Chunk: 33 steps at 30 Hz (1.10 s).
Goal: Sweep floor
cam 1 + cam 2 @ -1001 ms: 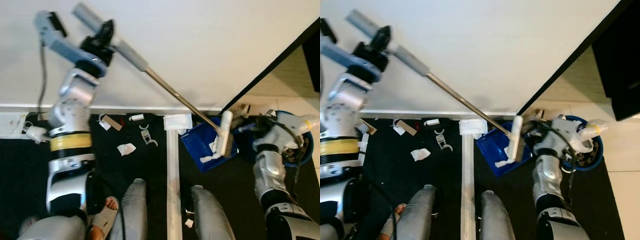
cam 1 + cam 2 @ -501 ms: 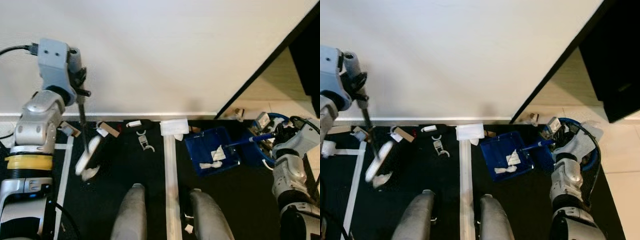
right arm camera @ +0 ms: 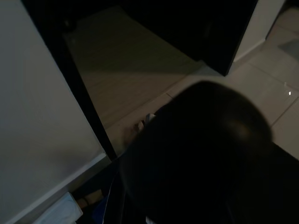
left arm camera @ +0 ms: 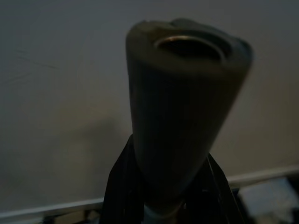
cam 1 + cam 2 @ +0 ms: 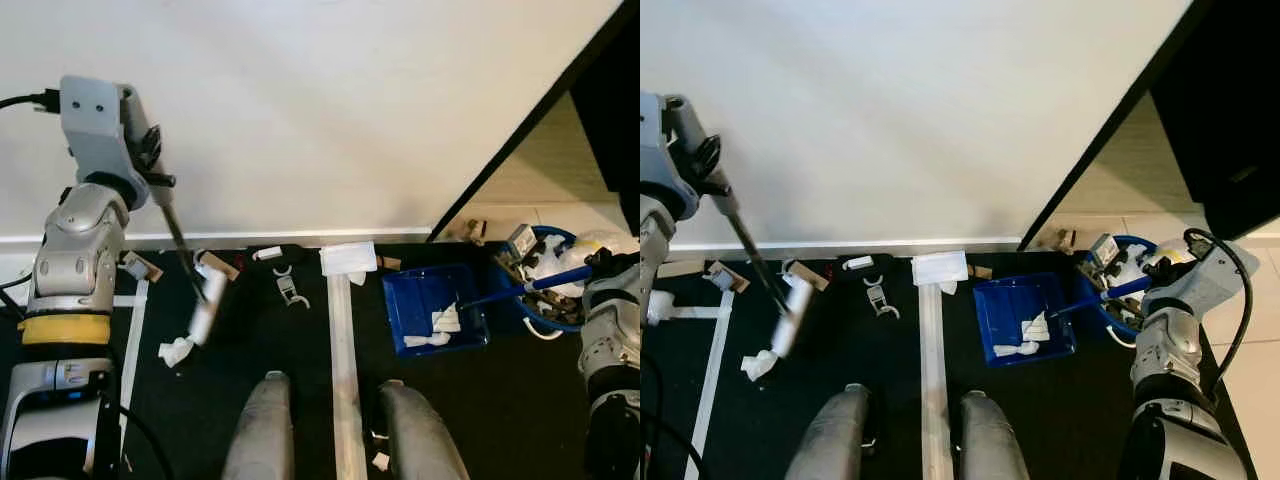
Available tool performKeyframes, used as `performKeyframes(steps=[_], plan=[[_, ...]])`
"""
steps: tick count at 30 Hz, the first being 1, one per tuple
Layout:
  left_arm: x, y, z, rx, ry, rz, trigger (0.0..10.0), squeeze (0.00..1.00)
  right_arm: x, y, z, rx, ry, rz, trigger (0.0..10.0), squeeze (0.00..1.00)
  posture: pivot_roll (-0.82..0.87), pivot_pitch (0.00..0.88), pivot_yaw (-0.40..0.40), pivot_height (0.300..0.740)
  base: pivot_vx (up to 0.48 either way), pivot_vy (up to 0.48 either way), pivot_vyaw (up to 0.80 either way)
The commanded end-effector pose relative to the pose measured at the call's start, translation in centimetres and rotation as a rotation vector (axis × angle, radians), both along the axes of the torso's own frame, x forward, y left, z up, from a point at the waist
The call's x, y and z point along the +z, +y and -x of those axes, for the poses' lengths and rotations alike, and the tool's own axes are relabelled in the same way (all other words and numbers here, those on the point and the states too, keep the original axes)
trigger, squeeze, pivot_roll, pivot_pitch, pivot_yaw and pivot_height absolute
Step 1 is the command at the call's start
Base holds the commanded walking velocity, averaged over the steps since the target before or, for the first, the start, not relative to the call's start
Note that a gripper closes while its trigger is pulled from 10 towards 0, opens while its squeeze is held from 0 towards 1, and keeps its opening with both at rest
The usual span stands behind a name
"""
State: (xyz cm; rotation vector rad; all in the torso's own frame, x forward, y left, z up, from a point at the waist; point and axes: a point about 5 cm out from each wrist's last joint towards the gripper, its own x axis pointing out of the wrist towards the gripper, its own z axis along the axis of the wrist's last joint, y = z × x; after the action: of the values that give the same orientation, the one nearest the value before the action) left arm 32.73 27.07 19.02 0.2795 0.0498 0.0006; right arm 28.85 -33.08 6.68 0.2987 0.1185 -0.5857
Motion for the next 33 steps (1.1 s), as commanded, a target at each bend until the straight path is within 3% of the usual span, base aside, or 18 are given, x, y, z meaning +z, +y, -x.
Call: performKeyframes(steps=[1,6,19,25,33], plan=[[-1.2,-0.3,0.2,-0.014,0.036,-0.037,10.0,0.0,-0.3,-0.1,0.1,-0.022,-0.004,-0.063,10.0,0.0,0.07,0.103,-0.042,0.74,0.0,0.0,0.0],[-2.8,-0.9,0.7,-0.014,0.065,-0.09,10.0,0.0,-0.1,-0.2,-0.5,0.014,0.042,-0.103,10.0,0.0,0.06,0.089,-0.051,0.74,0.0,0.0,0.0],[-2.7,-0.7,0.4,0.014,0.018,-0.105,10.0,0.0,0.6,-0.6,-1.0,0.048,0.077,-0.128,10.0,0.0,0.06,0.086,-0.058,0.74,0.0,0.0,0.0],[-2.9,-0.4,0.2,0.035,0.014,-0.119,10.0,0.0,-0.1,-0.2,-0.8,0.043,0.078,-0.148,10.0,0.0,0.06,0.09,-0.055,0.74,0.0,0.0,0.0],[-3.6,0.5,-0.1,0.069,0.005,-0.202,10.0,0.0,-1.3,1.2,-0.3,0.018,0.027,-0.165,10.0,0.0,0.07,0.119,-0.035,0.74,0.0,0.0,0.0]])
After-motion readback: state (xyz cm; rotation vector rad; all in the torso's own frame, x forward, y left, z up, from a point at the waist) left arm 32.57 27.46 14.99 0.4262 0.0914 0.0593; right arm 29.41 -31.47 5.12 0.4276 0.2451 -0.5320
